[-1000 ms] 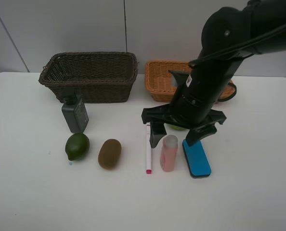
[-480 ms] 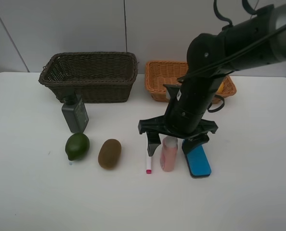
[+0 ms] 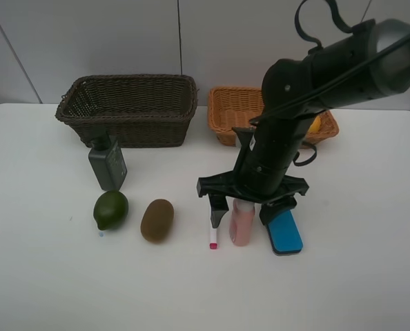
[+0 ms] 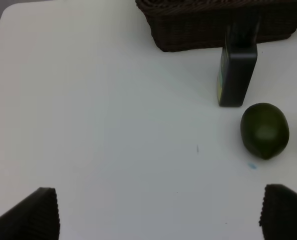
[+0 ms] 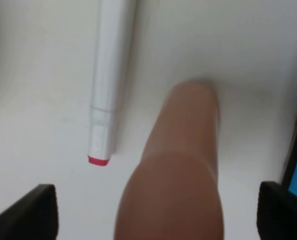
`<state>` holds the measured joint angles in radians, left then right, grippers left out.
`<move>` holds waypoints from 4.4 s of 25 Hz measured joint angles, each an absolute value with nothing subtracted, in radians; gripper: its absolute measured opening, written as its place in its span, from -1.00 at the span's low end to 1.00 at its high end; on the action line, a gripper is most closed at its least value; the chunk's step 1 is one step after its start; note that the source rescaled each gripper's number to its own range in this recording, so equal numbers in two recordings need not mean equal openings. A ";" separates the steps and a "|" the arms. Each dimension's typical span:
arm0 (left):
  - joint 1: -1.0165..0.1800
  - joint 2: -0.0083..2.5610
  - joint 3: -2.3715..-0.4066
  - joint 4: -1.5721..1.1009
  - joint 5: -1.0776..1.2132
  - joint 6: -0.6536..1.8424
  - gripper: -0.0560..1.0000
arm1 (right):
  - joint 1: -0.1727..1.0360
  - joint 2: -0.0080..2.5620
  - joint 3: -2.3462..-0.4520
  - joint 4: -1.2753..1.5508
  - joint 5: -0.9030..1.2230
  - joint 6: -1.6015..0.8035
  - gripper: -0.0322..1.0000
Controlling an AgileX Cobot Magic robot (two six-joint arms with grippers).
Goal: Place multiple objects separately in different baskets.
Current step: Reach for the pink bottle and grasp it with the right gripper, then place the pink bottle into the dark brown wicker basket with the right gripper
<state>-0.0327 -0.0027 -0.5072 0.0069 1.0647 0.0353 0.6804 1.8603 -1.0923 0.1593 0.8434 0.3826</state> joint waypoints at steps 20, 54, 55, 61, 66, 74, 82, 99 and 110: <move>-0.033 -0.003 -0.507 0.007 1.065 0.035 1.00 | 0.680 1.861 -1.092 0.157 0.848 0.385 -0.90; -0.033 -0.003 -0.507 0.007 1.065 0.035 1.00 | 0.680 1.720 -1.563 -0.089 1.215 0.432 -0.90; -0.033 -0.003 -0.507 0.007 1.065 0.035 1.00 | 0.680 1.720 -1.573 -0.100 1.209 0.432 -0.90; -0.033 -0.003 -0.507 0.007 1.065 0.035 1.00 | 0.680 1.732 -1.614 -0.128 1.103 0.396 -0.90; -0.033 -0.003 -0.507 0.007 1.065 0.035 1.00 | 0.680 1.792 -1.657 -0.135 0.987 0.358 -0.90; -0.033 -0.003 -0.507 0.007 1.065 0.035 1.00 | 0.680 1.966 -1.806 -0.136 0.839 0.310 -0.90; -0.033 -0.003 -0.507 0.007 1.065 0.035 1.00 | 0.679 2.142 -1.947 -0.136 0.740 0.305 -0.90; -0.033 -0.003 -0.507 0.007 1.065 0.035 1.00 | 0.667 2.346 -1.984 -0.136 0.529 0.305 -0.90; -0.033 -0.003 -0.507 0.007 1.065 0.035 1.00 | 0.667 2.355 -1.984 -0.137 0.500 0.305 -0.90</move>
<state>-0.0327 -0.0027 -0.5072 0.0069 1.0647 0.0353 0.6666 2.3549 -1.9840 -0.1368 0.5004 0.3055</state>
